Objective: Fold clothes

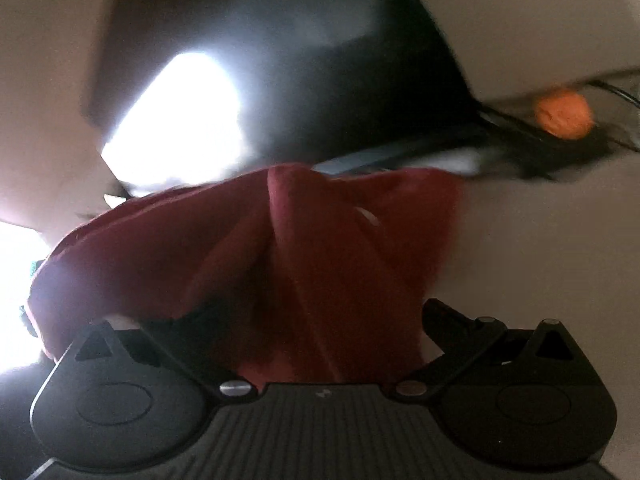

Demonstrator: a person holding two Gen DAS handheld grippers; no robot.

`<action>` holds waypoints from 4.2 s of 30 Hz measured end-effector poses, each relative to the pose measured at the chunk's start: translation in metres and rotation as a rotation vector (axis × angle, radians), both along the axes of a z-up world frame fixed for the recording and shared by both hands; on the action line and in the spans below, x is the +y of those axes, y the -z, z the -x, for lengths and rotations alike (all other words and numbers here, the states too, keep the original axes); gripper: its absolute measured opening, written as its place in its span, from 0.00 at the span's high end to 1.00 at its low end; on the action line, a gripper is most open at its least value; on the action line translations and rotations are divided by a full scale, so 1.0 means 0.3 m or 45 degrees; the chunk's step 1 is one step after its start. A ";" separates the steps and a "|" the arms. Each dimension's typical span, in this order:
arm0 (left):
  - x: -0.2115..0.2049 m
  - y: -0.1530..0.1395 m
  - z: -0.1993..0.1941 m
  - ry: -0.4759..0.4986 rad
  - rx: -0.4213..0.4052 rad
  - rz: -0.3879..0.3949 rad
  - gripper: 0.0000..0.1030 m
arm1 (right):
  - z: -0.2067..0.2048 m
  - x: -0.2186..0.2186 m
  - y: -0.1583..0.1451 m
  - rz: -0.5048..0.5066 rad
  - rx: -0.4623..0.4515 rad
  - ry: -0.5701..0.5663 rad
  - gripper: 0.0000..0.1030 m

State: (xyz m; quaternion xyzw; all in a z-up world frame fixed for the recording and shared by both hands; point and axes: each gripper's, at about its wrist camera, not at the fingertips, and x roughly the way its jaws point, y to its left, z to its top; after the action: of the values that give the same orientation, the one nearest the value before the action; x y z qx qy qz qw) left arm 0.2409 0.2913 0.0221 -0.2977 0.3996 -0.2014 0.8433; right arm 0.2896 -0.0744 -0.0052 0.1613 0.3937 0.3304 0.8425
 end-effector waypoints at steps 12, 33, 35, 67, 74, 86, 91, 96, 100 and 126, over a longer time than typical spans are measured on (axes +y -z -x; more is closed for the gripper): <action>0.246 -0.180 0.145 -0.108 -0.288 -0.063 0.00 | 0.160 0.113 -0.146 0.317 -0.321 0.180 0.00; 0.074 0.059 -0.218 -0.038 -0.152 0.125 0.00 | 0.258 0.488 -0.056 0.498 -0.458 -0.160 0.00; 0.070 0.035 -0.191 -0.035 -0.160 0.126 0.00 | 0.245 0.534 -0.002 0.583 -0.437 -0.188 0.00; 0.056 -0.016 -0.104 -0.154 -0.241 -0.273 0.00 | -0.101 0.116 0.087 0.796 -0.239 0.487 0.00; 0.065 -0.018 -0.060 -0.297 -0.309 -0.289 0.00 | -0.112 0.073 0.048 0.758 -0.259 0.478 0.00; 0.139 0.099 -0.218 -0.384 -0.111 -0.064 0.00 | -0.126 0.092 0.040 0.754 -0.258 0.455 0.00; 0.158 0.096 -0.226 -0.389 -0.097 -0.078 0.00 | -0.095 0.065 0.004 0.725 -0.257 0.459 0.00; 0.169 -0.014 -0.112 -0.378 -0.232 -0.082 0.00 | 0.025 0.070 -0.099 0.584 -0.357 0.443 0.00; 0.141 -0.075 -0.037 -0.300 -0.305 -0.109 0.00 | 0.123 0.137 -0.154 0.455 -0.423 0.219 0.00; 0.000 -0.072 0.096 -0.134 -0.240 -0.497 0.00 | 0.278 0.237 -0.038 0.447 -0.339 0.168 0.00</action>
State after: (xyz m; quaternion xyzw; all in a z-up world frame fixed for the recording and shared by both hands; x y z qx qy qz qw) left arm 0.2121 0.2913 0.0436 -0.1290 0.3344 -0.1027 0.9279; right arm 0.2063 -0.0032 0.0061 -0.0076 0.3193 0.2193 0.9219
